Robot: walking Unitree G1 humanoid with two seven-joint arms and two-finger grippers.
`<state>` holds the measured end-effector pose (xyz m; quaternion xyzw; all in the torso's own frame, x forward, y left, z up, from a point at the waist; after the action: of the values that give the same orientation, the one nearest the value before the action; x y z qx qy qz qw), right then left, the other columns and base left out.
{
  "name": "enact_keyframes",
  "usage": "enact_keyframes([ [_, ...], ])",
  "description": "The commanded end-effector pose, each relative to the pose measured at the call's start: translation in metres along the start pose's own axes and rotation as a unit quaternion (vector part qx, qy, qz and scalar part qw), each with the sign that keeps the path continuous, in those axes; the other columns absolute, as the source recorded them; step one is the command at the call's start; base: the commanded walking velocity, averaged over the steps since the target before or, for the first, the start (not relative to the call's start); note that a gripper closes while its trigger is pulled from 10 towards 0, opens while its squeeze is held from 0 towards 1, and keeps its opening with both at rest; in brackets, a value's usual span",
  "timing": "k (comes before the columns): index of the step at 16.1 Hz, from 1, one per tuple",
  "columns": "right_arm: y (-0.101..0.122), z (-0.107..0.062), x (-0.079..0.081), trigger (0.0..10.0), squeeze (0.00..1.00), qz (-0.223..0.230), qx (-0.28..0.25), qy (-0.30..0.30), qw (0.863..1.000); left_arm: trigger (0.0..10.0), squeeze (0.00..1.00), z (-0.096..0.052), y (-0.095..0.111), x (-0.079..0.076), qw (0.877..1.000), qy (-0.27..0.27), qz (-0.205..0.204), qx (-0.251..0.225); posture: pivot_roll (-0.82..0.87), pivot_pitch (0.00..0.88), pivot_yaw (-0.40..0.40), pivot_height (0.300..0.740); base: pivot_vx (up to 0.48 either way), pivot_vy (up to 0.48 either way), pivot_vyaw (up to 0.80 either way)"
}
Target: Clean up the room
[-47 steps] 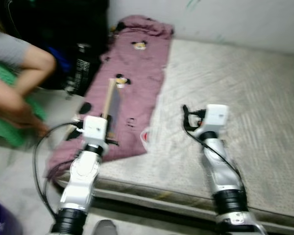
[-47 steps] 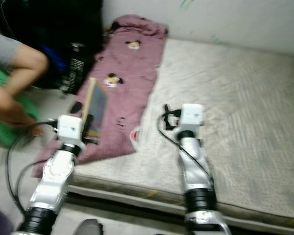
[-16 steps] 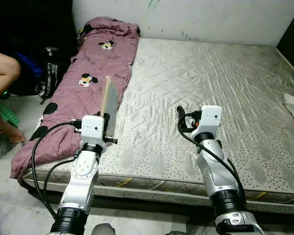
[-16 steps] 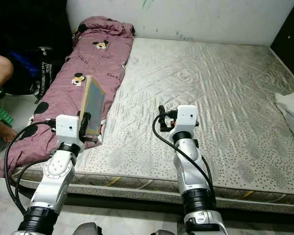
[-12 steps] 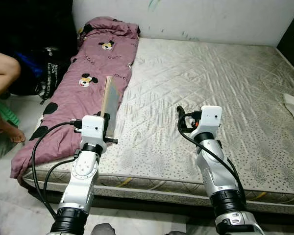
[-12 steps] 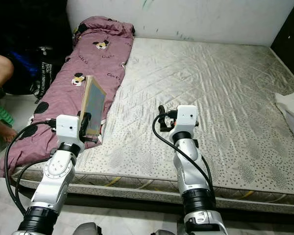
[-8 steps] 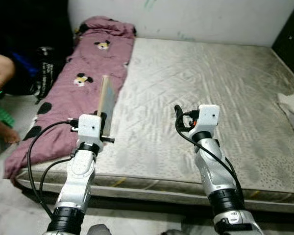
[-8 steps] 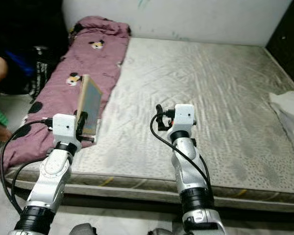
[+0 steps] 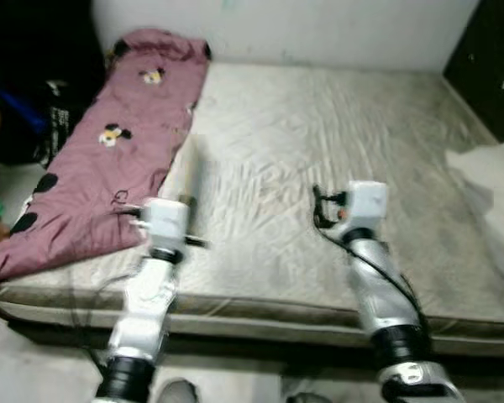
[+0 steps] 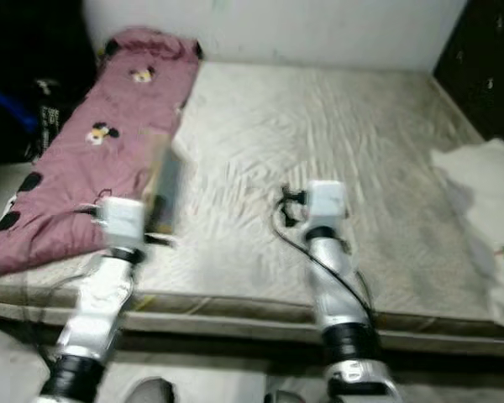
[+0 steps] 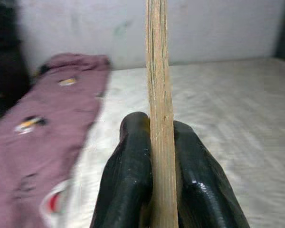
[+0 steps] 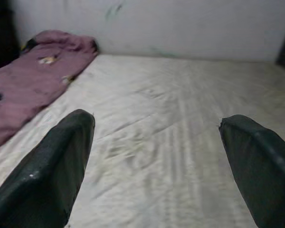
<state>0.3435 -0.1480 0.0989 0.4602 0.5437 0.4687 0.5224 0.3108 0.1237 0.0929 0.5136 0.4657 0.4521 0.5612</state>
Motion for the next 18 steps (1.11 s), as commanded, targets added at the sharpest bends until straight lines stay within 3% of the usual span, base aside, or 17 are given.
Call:
enact_keyframes([
  [1, 0.0051, 0.0022, 0.0092, 10.0, 0.0, 0.006, -0.009, 0.008, 1.0, 10.0, 0.0, 0.0025, 0.0136, 0.0113, 0.999, 0.014, 0.01, -0.028, 0.06, 0.0, -0.017, 0.74, 0.0, -0.364, 0.0],
  [5, 0.004, 0.0019, 0.0098, 10.0, 0.0, 0.003, -0.007, 0.007, 1.0, 10.0, 0.0, 0.0027, 0.0141, 0.012, 0.999, 0.017, 0.008, -0.03, 0.06, 0.0, -0.019, 0.74, 0.0, -0.367, 0.0],
  [18, 0.0034, 0.0024, 0.0107, 10.0, 0.0, 0.003, -0.007, 0.007, 1.0, 10.0, 0.0, 0.0026, 0.0167, 0.0141, 0.999, 0.018, -0.002, -0.041, 0.06, 0.0, -0.019, 0.74, 0.0, 0.0, 0.0],
])
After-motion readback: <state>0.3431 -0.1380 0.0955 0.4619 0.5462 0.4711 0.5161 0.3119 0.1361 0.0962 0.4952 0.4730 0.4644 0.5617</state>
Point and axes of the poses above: a point about 5 cm out from each wrist's last joint towards the gripper, its own z axis pointing out of the wrist towards the gripper, its own y axis along the axis of the wrist's last joint, x = y × z, the point moved 2 cm from there along z, pointing out of the wrist towards the gripper, and after that the axes turned 9 degrees about -z, right-handed, at the moved point
